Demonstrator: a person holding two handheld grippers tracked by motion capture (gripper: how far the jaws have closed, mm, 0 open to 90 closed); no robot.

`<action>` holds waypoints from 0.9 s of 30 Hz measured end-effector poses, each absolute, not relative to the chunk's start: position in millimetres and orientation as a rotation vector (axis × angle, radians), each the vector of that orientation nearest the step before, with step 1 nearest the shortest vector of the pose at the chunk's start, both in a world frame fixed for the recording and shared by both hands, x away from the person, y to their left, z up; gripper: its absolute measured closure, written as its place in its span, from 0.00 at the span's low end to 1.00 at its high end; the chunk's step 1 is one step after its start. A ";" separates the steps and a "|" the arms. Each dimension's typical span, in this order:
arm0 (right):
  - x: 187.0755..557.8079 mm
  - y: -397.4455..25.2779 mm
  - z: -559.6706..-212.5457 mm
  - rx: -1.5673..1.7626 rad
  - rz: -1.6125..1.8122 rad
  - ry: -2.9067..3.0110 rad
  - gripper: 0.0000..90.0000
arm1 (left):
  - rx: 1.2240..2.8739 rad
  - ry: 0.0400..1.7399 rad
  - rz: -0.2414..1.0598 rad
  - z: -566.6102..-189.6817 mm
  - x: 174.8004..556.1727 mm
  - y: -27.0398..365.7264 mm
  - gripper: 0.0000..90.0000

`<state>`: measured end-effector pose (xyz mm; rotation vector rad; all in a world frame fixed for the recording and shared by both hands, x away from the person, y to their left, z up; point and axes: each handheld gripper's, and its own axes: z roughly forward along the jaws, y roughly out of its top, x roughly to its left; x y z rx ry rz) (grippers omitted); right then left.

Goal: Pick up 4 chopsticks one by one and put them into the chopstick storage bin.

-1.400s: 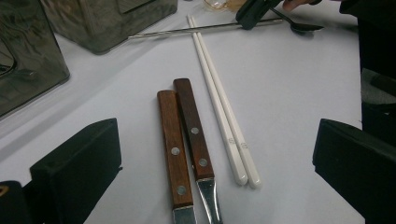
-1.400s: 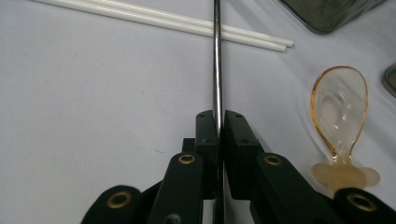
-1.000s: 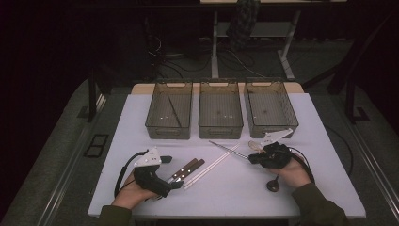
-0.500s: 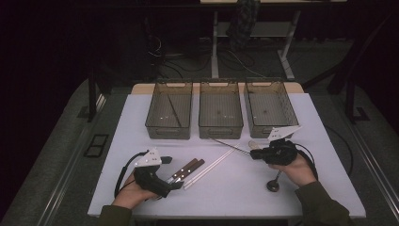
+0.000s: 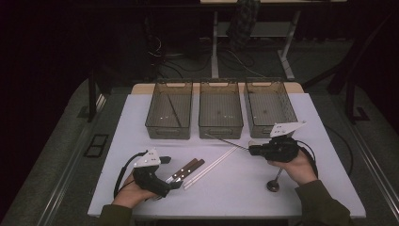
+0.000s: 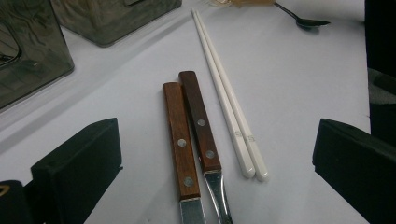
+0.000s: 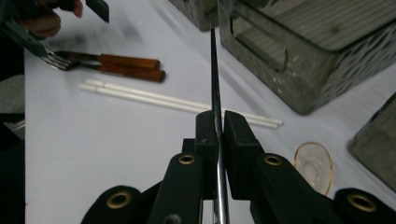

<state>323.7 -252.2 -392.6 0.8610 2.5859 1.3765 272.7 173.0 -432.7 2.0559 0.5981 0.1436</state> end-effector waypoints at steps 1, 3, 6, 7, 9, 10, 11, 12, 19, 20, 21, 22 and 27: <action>323.4 -251.6 -390.4 0.857 1.386 2.580 0.94 | 2.056 0.597 0.145 -432.5 272.4 173.1 0.00; 323.6 -250.0 -386.5 0.853 1.399 2.569 0.94 | 2.054 0.600 0.146 -432.4 272.4 173.4 0.00; 326.0 -246.6 -383.3 0.843 1.411 2.561 0.94 | 2.052 0.602 0.146 -432.4 272.8 173.4 0.00; 327.0 -245.3 -382.5 0.843 1.418 2.558 0.94 | 2.051 0.601 0.145 -432.4 272.7 173.2 0.00; 329.0 -243.0 -380.4 0.837 1.432 2.551 0.94 | 2.051 0.601 0.147 -432.1 272.6 172.6 0.00; 329.9 -241.7 -379.0 0.834 1.441 2.549 0.94 | 2.051 0.602 0.147 -432.0 272.5 172.2 0.00; 330.9 -240.2 -377.5 0.829 1.445 2.546 0.94 | 2.050 0.601 0.146 -432.0 272.4 171.9 0.00; 331.8 -238.7 -376.1 0.823 1.453 2.540 0.94 | 2.051 0.600 0.147 -432.0 272.4 171.7 0.00; 341.5 -226.9 -367.1 0.813 1.483 2.511 0.94 | 2.050 0.600 0.145 -432.1 271.9 171.4 0.00; 343.2 -225.2 -365.6 0.816 1.488 2.506 0.94 | 2.048 0.600 0.145 -432.1 272.0 171.4 0.00; 344.9 -223.5 -364.1 0.819 1.489 2.502 0.94 | 2.048 0.599 0.145 -432.0 272.1 171.4 0.00; 346.7 -221.7 -362.7 0.820 1.490 2.499 0.94 | 2.047 0.599 0.146 -431.9 272.1 171.3 0.00; 355.7 -213.0 -355.1 0.834 1.469 2.487 0.94 | 2.043 0.602 0.144 -431.7 272.1 171.8 0.00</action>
